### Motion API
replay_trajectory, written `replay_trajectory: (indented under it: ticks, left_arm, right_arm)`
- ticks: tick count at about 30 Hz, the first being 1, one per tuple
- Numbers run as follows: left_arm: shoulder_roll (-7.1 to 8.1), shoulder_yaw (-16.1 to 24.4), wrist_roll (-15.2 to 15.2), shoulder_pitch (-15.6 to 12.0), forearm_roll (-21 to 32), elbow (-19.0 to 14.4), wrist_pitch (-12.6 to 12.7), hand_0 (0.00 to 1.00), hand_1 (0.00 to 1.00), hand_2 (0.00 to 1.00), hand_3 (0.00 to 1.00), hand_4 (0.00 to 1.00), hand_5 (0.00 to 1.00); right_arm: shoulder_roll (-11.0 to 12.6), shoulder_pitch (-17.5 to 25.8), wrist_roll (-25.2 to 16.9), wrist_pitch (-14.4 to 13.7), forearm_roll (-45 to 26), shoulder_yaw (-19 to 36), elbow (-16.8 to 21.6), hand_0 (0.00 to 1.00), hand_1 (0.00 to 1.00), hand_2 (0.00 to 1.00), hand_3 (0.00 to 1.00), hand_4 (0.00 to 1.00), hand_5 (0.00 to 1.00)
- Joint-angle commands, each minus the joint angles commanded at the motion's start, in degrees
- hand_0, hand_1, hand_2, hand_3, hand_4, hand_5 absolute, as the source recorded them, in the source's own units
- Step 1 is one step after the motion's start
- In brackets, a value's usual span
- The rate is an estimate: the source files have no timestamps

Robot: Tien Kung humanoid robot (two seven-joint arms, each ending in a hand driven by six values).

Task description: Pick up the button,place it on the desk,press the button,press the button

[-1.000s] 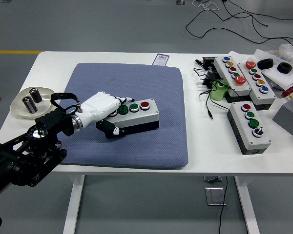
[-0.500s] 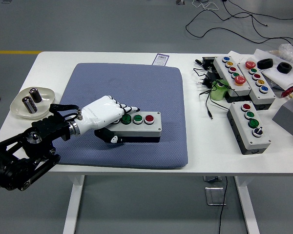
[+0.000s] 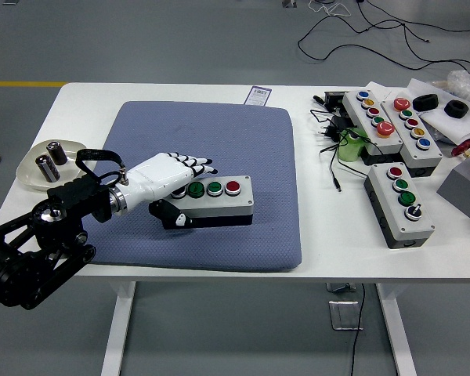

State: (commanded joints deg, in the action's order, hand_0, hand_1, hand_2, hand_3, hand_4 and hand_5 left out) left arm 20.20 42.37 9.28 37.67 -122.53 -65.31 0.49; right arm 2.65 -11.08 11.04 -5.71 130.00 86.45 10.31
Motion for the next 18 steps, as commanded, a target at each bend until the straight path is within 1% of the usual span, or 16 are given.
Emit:
replay_trajectory:
  ticks: [1,2,3,4,5,6,7,9,12,13,15,17,18]
  left_arm:
    - [0.05,1.09,-0.26,-0.57,1.01,-1.25,-0.71,0.998,0.998,0.998,0.998,0.998,0.463]
    - [0.05,1.75,-0.42,-0.94,1.7,-1.98,-0.96,0.998,0.998,0.998,0.998,0.998,0.463]
    - [-0.05,3.02,-0.74,-1.76,3.11,-3.32,-0.43,0.998,0.998,0.998,0.998,0.998,0.463]
    - [-0.14,4.2,-1.0,-2.47,4.86,-4.78,0.65,0.998,0.998,0.998,0.998,0.998,0.463]
    - [-0.23,5.13,-1.35,-3.1,6.72,-6.22,2.34,0.998,0.998,0.998,0.998,0.998,0.463]
    - [-0.26,5.42,-1.48,-3.31,7.77,-6.82,3.29,0.998,0.998,0.998,0.998,0.998,0.463]
    - [-0.38,6.03,-2.24,-3.81,9.34,-8.23,5.19,0.756,0.552,0.6,0.834,0.873,0.996]
    - [-0.42,6.26,-3.06,-4.26,11.26,-10.98,9.92,0.756,0.552,0.6,0.834,0.873,0.996]
    - [-0.25,5.26,-4.85,-4.21,11.0,-14.16,17.3,0.756,0.552,0.6,0.834,0.873,0.996]
    - [-0.25,5.04,-5.26,-4.17,11.04,-14.56,19.53,0.178,0.055,0.129,0.572,0.663,0.998]
    - [-0.28,4.25,-6.94,-4.08,12.51,-15.58,22.77,0.178,0.055,0.129,0.572,0.663,0.998]
    - [-0.33,3.61,-8.36,-3.92,12.89,-16.05,24.11,0.178,0.055,0.129,0.572,0.663,0.998]
    - [-0.34,3.4,-9.95,-3.85,11.78,-16.34,24.95,0.178,0.055,0.129,0.572,0.663,0.998]
  right_arm:
    - [0.0,-0.02,0.0,0.01,0.0,-0.06,0.0,0.673,0.658,0.674,0.624,0.31,0.173]
    - [0.01,-0.03,0.0,0.02,0.0,-0.07,0.0,0.673,0.658,0.674,0.624,0.31,0.173]
    - [0.01,-0.04,-0.01,0.03,0.0,-0.03,0.0,0.673,0.658,0.674,0.624,0.31,0.173]
    - [0.02,-0.03,0.0,0.03,0.0,-0.04,0.0,0.673,0.658,0.674,0.624,0.31,0.173]
    - [0.03,-0.01,0.01,0.03,0.0,-0.06,0.0,0.673,0.658,0.674,0.624,0.31,0.173]
    - [0.04,0.0,0.02,0.03,0.0,-0.06,0.0,0.673,0.658,0.674,0.624,0.31,0.173]
    - [0.06,0.03,0.02,0.02,0.0,-0.05,0.0,0.673,0.658,0.674,0.624,0.31,0.173]
    - [0.07,0.08,0.02,0.03,0.0,0.03,0.0,0.673,0.658,0.674,0.624,0.31,0.173]
    - [0.1,0.06,0.03,0.08,0.0,0.14,0.0,0.673,0.658,0.674,0.624,0.31,0.173]
    - [0.1,0.08,0.04,0.09,0.0,0.17,0.0,0.673,0.658,0.674,0.624,0.31,0.173]
    - [0.11,0.09,0.03,0.1,0.0,0.04,0.0,0.673,0.658,0.674,0.624,0.31,0.173]
    - [0.09,0.07,0.06,0.1,0.0,0.05,0.0,0.673,0.658,0.674,0.624,0.31,0.173]
    - [0.09,0.05,0.05,0.1,0.0,-0.04,0.0,0.673,0.658,0.674,0.624,0.31,0.173]
